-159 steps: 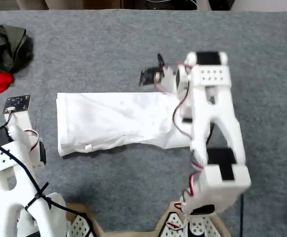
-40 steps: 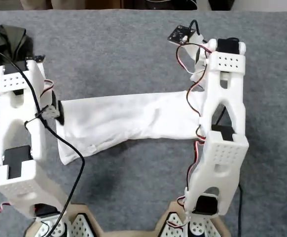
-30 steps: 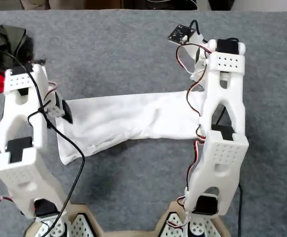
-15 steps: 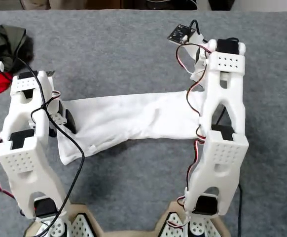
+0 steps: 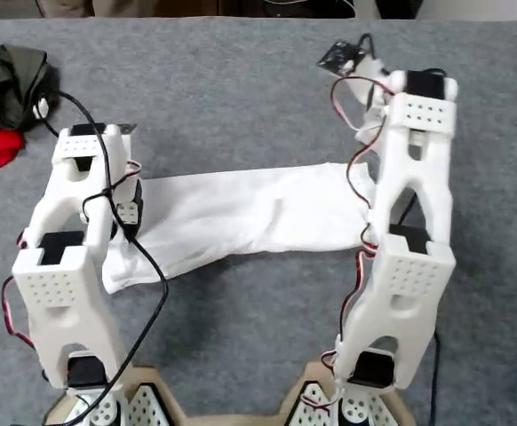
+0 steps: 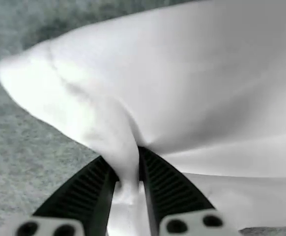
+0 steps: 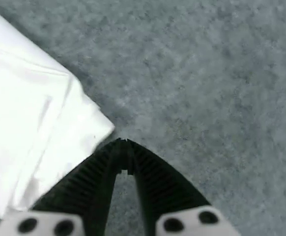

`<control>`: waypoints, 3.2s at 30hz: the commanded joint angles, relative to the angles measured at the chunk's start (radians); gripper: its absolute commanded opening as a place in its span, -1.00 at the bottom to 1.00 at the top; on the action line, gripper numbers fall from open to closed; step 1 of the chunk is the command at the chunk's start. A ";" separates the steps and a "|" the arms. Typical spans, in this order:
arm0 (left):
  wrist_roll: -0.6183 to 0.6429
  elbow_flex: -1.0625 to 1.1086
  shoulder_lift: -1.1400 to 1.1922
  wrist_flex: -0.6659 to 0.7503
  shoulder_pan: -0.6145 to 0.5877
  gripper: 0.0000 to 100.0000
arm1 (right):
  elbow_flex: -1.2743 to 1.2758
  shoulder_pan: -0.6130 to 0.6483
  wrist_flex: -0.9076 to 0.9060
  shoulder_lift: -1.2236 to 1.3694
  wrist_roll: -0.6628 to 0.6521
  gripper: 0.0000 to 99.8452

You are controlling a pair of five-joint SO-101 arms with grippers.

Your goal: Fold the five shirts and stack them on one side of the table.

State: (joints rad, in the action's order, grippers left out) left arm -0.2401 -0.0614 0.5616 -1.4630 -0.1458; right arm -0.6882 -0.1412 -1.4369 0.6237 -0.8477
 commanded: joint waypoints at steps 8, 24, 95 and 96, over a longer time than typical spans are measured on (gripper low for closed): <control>0.100 -0.493 0.008 -0.261 -0.115 -0.96 | -0.163 -0.216 -0.017 -0.082 -0.041 -0.99; 0.097 -0.669 -0.001 -0.296 0.107 -0.96 | -0.219 -0.309 -0.012 -0.076 -0.077 -0.99; 0.393 -1.145 0.410 -0.258 0.594 -0.96 | -0.311 -0.280 -0.075 0.010 -0.091 -0.99; 0.408 -1.145 0.410 -0.259 0.608 -0.96 | -0.312 -0.280 -0.075 0.010 -0.091 -0.99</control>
State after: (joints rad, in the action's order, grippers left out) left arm 0.1250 -1.1999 0.9897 -1.7116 0.4158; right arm -0.9444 -0.4404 -1.5090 0.6391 -0.9306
